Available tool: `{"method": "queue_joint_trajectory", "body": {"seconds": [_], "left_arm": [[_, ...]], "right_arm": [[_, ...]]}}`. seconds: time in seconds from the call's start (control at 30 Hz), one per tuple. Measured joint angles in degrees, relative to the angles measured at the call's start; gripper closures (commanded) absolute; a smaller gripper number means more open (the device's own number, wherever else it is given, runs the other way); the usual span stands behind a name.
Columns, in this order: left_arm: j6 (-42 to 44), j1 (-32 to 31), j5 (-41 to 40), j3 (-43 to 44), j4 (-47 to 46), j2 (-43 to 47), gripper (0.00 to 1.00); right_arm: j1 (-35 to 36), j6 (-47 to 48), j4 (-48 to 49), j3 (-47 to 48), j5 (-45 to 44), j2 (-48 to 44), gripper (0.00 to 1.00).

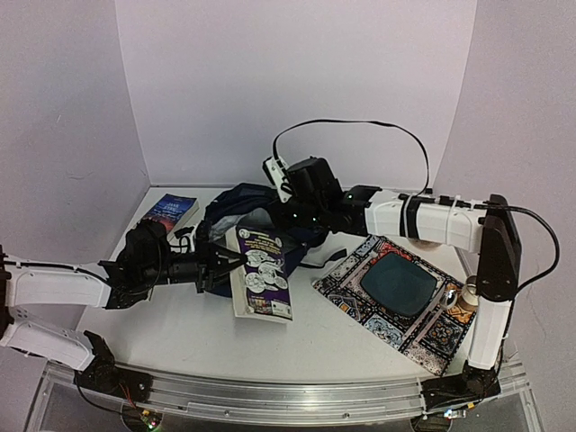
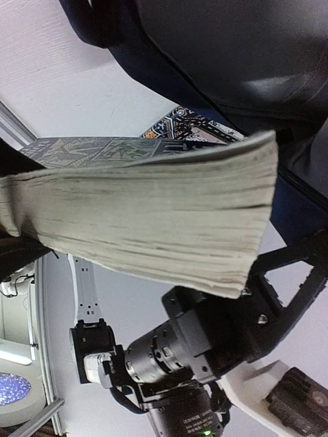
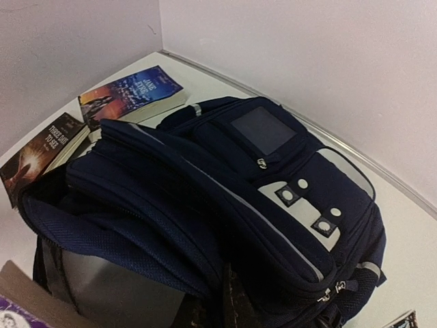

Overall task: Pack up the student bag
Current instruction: Place the book in the largest pocket of the bag.

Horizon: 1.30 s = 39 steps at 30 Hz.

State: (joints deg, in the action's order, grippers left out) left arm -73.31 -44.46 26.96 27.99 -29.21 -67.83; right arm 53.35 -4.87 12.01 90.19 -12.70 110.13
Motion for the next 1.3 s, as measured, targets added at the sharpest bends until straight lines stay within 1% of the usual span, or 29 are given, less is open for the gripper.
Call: {"method": "queue_joint_trajectory", "body": {"seconds": [0.13,0.3,0.37,0.63,0.93,1.2,1.3], "left_arm": [[-0.6,1.4,-0.1,0.1,-2.8,-2.5,1.0],[-2.0,7.1,0.9,-0.9,-5.6,-2.8,1.0],[-2.1,8.3,2.1,-1.7,-6.9,-2.8,1.0],[-2.7,8.6,6.4,-4.4,-11.1,-3.5,1.0],[-3.5,9.4,6.9,-8.1,-10.3,-5.1,1.0],[-1.7,10.0,7.2,-6.8,-9.8,-8.9,1.0],[-0.2,11.8,7.4,-4.1,-9.8,-11.0,0.95]], "right_arm": [[0.1,-0.1,0.8,-3.0,2.9,-0.4,1.0],[0.0,-0.1,3.5,-8.2,5.6,-3.3,1.0],[0.0,-0.1,4.4,-9.7,6.2,-4.8,1.0],[0.1,-1.7,4.2,-11.9,6.5,-8.7,1.0],[-0.1,-3.1,6.3,-12.4,6.6,-10.7,1.0],[-0.1,-3.0,8.3,-15.3,12.5,-11.3,1.0],[-0.1,-3.1,9.8,-17.7,14.7,-11.5,1.0]]}}
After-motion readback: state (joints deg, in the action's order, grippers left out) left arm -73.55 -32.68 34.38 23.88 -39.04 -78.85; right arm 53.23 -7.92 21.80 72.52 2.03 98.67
